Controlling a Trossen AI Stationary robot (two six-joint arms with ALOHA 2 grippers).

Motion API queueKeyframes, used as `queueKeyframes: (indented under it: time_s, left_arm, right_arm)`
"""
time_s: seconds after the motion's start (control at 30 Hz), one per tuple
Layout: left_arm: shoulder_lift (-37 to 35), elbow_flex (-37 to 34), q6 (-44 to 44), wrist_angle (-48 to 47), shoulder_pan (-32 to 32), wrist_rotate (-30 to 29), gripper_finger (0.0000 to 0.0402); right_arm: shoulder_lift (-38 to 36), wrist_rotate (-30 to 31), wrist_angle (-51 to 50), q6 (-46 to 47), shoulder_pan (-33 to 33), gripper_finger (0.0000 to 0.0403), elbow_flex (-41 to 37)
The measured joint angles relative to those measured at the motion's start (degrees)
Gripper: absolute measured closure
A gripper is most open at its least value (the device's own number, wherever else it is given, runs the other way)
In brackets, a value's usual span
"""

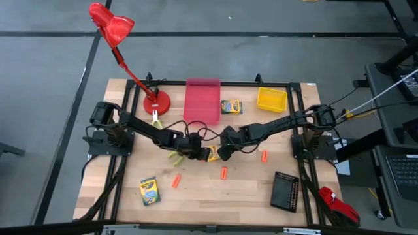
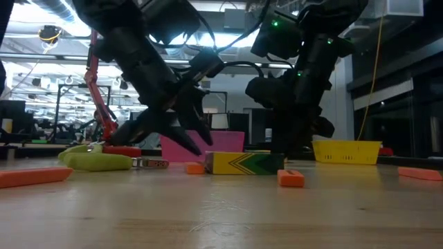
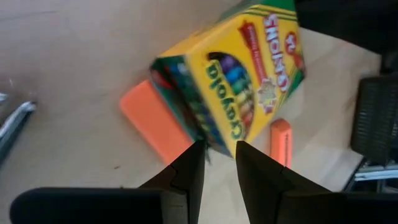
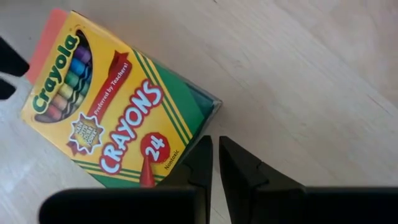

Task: Pick & Place School Supplies
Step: Put the yellow crayon box into the red bin

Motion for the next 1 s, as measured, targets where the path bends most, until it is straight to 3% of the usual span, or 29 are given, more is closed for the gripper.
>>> queueKeyframes:
  time_s: [1.0]
  left_arm:
    - [1.87,0.09,-1.57,-0.09,1.32,-2.34,0.0314]
  right_arm:
    - [-0.04,0.02,0.33,-3.18,0.00,0.0371,0.00]
